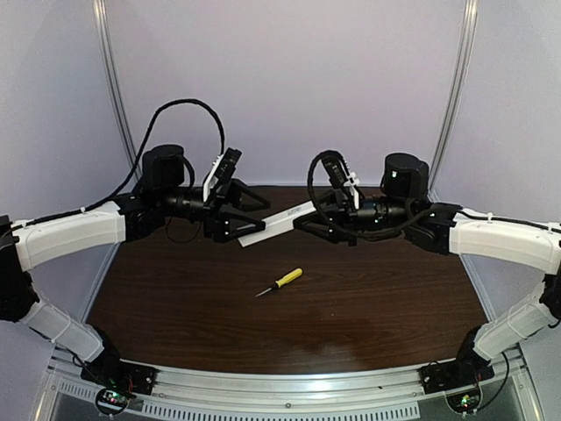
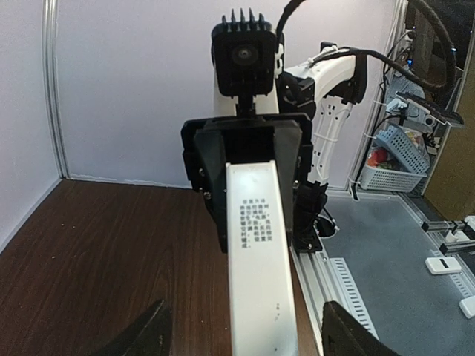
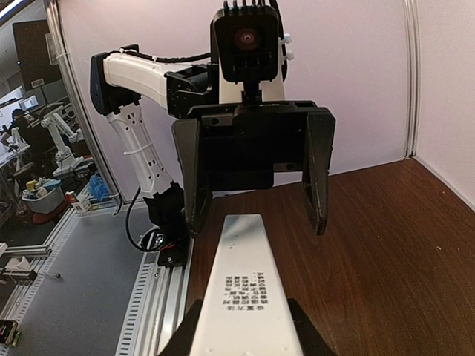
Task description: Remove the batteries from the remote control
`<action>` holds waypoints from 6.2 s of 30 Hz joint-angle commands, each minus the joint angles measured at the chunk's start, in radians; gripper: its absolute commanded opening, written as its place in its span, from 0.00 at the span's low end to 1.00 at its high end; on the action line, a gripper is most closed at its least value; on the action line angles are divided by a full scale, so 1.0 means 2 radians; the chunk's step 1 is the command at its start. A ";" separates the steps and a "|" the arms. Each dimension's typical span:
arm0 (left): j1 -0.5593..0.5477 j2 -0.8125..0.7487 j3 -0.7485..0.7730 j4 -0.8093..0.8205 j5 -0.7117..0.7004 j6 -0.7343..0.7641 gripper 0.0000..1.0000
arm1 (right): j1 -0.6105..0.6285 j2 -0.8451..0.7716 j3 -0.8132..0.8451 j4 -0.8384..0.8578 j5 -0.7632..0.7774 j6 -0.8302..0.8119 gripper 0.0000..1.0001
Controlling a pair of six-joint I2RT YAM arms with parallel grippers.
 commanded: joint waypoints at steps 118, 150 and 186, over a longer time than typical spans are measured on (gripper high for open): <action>0.023 0.012 0.009 0.018 -0.004 -0.062 0.44 | 0.018 -0.117 -0.025 -0.069 0.205 -0.051 0.00; 0.137 0.100 0.029 0.099 0.087 -0.372 0.76 | 0.021 -0.035 -0.061 0.112 0.230 -0.116 0.00; 0.115 0.107 0.033 0.095 0.115 -0.393 0.56 | 0.037 0.017 -0.002 0.078 0.233 -0.143 0.00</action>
